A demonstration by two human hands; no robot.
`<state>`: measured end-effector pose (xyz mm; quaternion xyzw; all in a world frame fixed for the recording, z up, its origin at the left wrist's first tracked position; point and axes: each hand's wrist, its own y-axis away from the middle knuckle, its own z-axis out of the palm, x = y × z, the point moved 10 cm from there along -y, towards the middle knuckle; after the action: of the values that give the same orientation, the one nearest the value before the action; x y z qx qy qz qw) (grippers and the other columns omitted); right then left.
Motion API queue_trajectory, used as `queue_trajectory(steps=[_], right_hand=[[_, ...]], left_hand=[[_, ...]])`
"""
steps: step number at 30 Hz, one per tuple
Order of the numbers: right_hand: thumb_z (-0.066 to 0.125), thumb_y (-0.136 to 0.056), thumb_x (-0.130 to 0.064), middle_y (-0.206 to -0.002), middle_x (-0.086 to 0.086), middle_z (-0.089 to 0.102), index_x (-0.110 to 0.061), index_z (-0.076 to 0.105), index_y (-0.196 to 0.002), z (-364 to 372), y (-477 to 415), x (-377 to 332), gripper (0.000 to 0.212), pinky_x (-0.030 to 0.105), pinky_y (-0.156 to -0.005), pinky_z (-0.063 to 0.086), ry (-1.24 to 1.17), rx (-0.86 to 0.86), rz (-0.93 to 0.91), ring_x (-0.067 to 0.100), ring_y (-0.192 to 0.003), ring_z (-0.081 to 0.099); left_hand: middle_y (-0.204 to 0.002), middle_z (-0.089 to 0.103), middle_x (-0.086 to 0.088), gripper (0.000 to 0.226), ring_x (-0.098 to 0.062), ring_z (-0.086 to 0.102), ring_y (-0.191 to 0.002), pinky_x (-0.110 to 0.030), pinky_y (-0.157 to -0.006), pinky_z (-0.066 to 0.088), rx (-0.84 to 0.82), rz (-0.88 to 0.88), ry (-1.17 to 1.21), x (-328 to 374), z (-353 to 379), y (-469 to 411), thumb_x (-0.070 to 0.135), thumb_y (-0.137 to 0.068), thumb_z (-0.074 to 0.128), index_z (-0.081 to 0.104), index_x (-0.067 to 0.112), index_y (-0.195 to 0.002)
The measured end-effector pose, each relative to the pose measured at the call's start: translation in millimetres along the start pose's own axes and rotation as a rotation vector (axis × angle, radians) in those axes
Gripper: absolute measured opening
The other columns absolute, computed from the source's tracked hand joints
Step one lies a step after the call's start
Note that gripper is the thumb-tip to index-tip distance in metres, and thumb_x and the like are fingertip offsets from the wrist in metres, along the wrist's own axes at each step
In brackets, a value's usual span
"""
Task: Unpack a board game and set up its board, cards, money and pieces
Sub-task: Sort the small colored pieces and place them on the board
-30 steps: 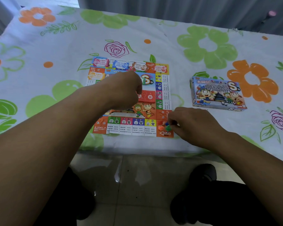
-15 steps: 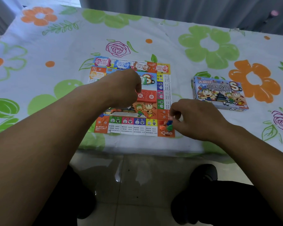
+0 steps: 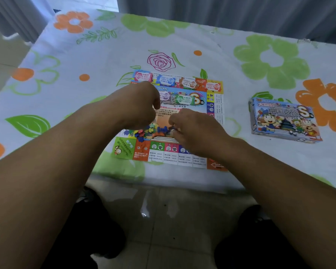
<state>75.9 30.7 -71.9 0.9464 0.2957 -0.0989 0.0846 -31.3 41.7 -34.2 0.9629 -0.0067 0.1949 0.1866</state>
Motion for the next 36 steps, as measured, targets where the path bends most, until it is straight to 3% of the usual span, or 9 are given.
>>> queue_trajectory(steps=[5, 11, 18, 24, 30, 36], right_hand=[[0.052, -0.101, -0.026, -0.107, 0.004, 0.057, -0.019, 0.061, -0.121, 17, -19, -16, 0.023, 0.037, -0.067, 0.056, 0.045, 0.017, -0.024, 0.02, -0.082, 0.058], [0.057, -0.099, -0.025, -0.101, 0.005, 0.053, -0.019, 0.061, -0.117, 30, -29, -18, 0.02, 0.03, -0.057, 0.047, 0.117, -0.007, -0.025, 0.019, -0.079, 0.054], [0.061, -0.096, -0.023, -0.096, 0.002, 0.052, -0.019, 0.058, -0.102, 27, -30, -25, 0.007, 0.036, -0.065, 0.053, 0.093, 0.008, -0.046, 0.017, -0.082, 0.049], [0.058, -0.097, -0.022, -0.089, 0.0, 0.062, -0.019, 0.059, -0.098, 14, -26, -29, 0.003, 0.033, -0.063, 0.047, 0.02, 0.03, -0.06, 0.019, -0.08, 0.052], [0.057, -0.096, -0.023, -0.084, 0.001, 0.064, -0.019, 0.059, -0.094, -8, -11, -6, 0.005, 0.035, -0.065, 0.052, -0.029, 0.034, 0.007, 0.02, -0.076, 0.058], [0.058, -0.095, -0.025, -0.089, -0.002, 0.065, -0.021, 0.059, -0.094, -14, 12, 18, 0.003, 0.032, -0.063, 0.047, -0.036, -0.01, 0.049, 0.018, -0.079, 0.058]], left_hand=[[-0.112, 0.068, -0.005, 0.036, -0.024, 0.065, -0.1, -0.036, -0.082, 0.055, 0.024, -0.015, 0.016, -11, -7, 3, -0.002, -0.087, 0.058, 0.067, 0.017, -0.116], [-0.111, 0.069, -0.005, 0.035, -0.024, 0.065, -0.098, -0.03, -0.074, 0.05, 0.031, -0.017, 0.043, -16, -8, 3, -0.001, -0.088, 0.058, 0.067, 0.015, -0.118], [-0.112, 0.069, -0.006, 0.035, -0.023, 0.064, -0.099, -0.028, -0.073, 0.046, 0.028, -0.005, 0.047, -16, -9, 4, -0.001, -0.089, 0.059, 0.066, 0.012, -0.12], [-0.111, 0.069, -0.006, 0.033, -0.025, 0.065, -0.098, -0.032, -0.076, 0.052, 0.023, 0.012, 0.032, -12, -8, 3, -0.001, -0.089, 0.058, 0.067, 0.011, -0.118], [-0.109, 0.07, -0.008, 0.031, -0.026, 0.066, -0.094, -0.036, -0.078, 0.055, 0.007, 0.034, 0.037, -1, -2, 0, 0.001, -0.089, 0.059, 0.067, 0.012, -0.117], [-0.112, 0.068, -0.006, 0.031, -0.026, 0.065, -0.098, -0.038, -0.084, 0.055, 0.005, 0.077, 0.043, 23, 5, -2, 0.002, -0.09, 0.058, 0.067, 0.014, -0.117]])
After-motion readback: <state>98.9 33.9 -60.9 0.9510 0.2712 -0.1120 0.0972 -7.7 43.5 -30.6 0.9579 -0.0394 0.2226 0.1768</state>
